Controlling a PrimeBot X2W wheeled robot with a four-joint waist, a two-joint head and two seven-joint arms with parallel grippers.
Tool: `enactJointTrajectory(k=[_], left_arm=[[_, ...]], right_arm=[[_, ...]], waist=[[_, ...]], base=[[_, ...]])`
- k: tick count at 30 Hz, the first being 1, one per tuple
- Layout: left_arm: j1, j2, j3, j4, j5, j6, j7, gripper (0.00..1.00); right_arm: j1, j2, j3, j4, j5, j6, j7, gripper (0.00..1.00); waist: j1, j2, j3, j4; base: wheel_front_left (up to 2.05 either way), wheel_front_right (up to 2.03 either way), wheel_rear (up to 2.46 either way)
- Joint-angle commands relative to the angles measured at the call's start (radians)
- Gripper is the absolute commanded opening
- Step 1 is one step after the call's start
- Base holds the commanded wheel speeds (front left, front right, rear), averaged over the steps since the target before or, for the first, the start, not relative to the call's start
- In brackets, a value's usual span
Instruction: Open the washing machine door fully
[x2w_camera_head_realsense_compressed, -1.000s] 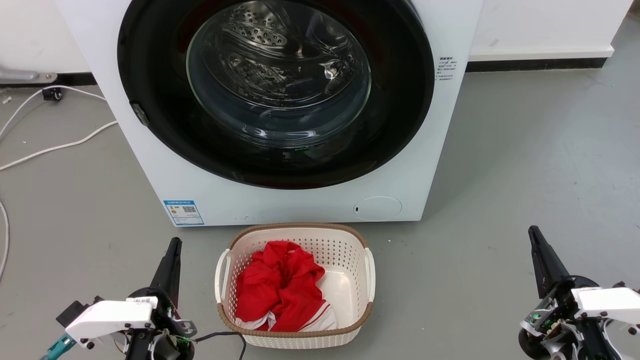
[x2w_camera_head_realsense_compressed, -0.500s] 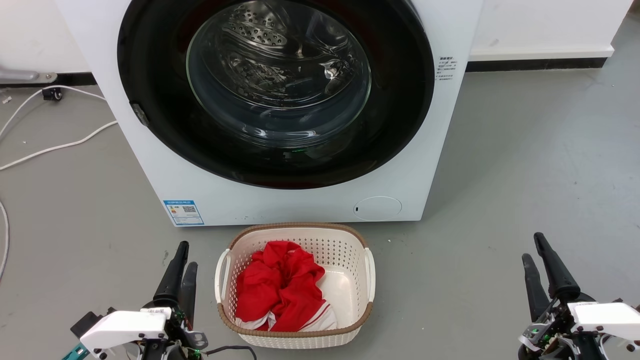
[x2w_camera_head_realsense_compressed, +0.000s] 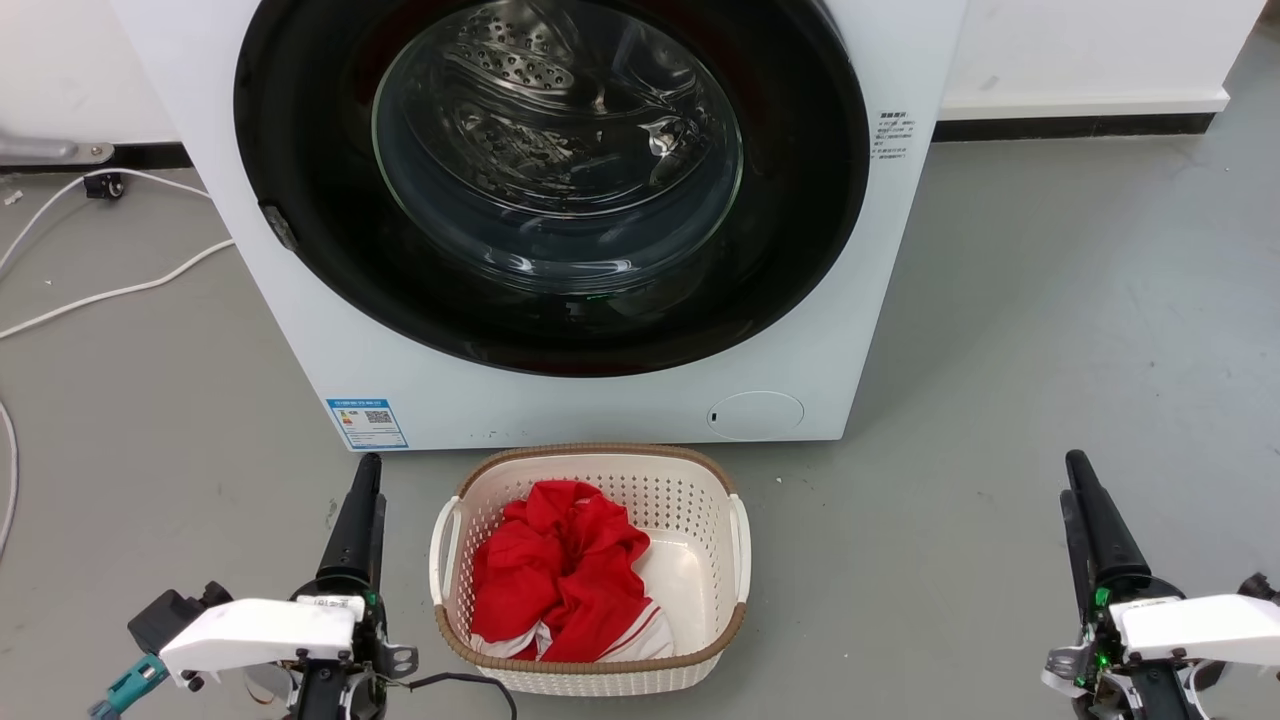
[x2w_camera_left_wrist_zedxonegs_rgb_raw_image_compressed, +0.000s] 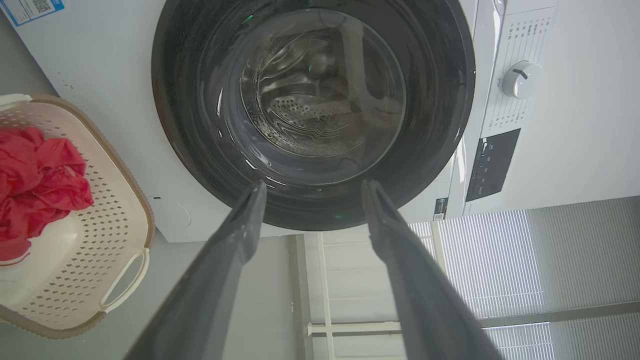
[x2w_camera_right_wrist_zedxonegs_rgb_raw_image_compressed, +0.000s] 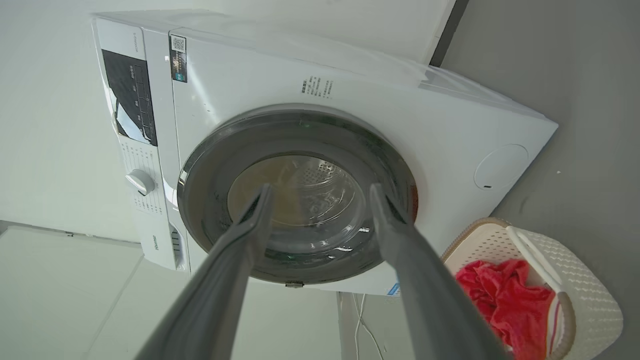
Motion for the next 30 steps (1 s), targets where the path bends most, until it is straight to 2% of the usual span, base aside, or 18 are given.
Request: enactJointTrajectory(k=[1, 10, 12, 30], left_arm=[[-0.026, 0.003, -0.003, -0.025, 0.033, -0.002, -0.008, 1.00], [-0.030, 0.003, -0.009, -0.072, 0.204, 0.009, -0.045, 1.00], [-0.030, 0.003, -0.021, -0.089, 0.267, 0.021, -0.056, 1.00], [-0.022, 0.003, -0.081, -0.118, 0.616, 0.065, -0.115, 1.00]], right_arm=[[-0.012, -0.007, 0.006, -0.030, -0.039, 0.000, -0.009, 1.00], [0.002, -0.003, 0.018, -0.077, -0.292, 0.000, -0.045, 1.00], [0.007, -0.002, 0.023, -0.089, -0.379, 0.000, -0.057, 1.00], [0.033, 0.002, 0.049, -0.144, -0.707, 0.000, -0.097, 1.00]], waist=[[0.0000, 0.0000, 0.000, 0.000], [0.0000, 0.0000, 0.002, 0.001], [0.0000, 0.0000, 0.003, 0.001], [0.0000, 0.0000, 0.003, -0.001]], base=[[0.00, 0.00, 0.00], [0.00, 0.00, 0.00], [0.00, 0.00, 0.00], [0.00, 0.00, 0.00]])
